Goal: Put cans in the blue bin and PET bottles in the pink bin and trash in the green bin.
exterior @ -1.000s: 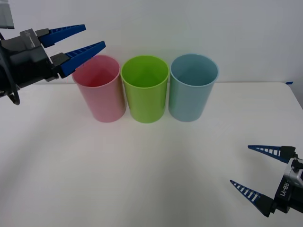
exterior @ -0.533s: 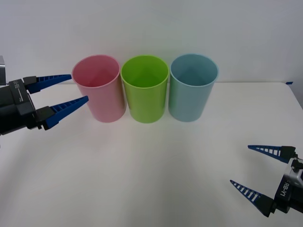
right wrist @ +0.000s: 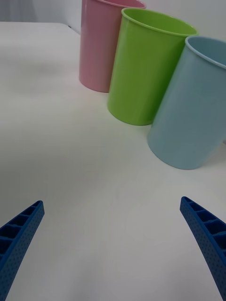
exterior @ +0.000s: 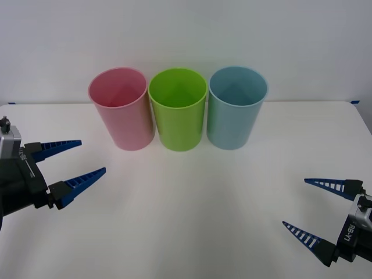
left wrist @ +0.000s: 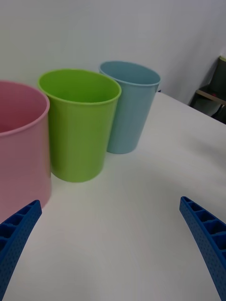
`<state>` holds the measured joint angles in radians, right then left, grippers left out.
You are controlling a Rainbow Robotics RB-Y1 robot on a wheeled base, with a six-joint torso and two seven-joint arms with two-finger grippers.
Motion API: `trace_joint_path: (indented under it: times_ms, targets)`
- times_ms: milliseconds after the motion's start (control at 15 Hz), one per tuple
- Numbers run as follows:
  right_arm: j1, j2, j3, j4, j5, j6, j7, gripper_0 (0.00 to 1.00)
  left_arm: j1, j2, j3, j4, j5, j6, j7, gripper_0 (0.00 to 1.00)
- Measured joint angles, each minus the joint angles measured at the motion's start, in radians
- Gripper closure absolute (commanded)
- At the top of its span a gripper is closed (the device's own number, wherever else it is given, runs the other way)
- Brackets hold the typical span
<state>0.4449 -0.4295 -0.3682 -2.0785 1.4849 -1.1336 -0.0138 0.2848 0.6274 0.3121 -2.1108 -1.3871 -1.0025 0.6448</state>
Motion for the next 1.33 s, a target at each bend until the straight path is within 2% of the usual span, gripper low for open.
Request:
trace_joint_path:
  times_ms: [133, 400, 733, 1333]
  targets:
    - [0.000, 0.000, 0.000, 0.000, 0.000, 0.000, 0.000, 0.00, 0.040, -0.045, 0.002, -0.020, -0.090, -0.004, 0.016, 0.00]
    - [0.000, 0.000, 0.000, 0.000, 0.000, 0.000, 0.000, 0.00, 0.102, -0.114, -0.022, -0.038, -0.210, -0.004, 0.044, 0.00]
    - [0.000, 0.000, 0.000, 0.000, 0.000, 0.000, 0.000, 0.00, 0.153, -0.124, -0.047, -0.038, -0.219, -0.004, 0.054, 0.00]
    - [0.000, 0.000, 0.000, 0.000, 0.000, 0.000, 0.000, 0.00, 0.159, -0.124, -0.038, -0.037, -0.219, -0.004, 0.058, 0.00]
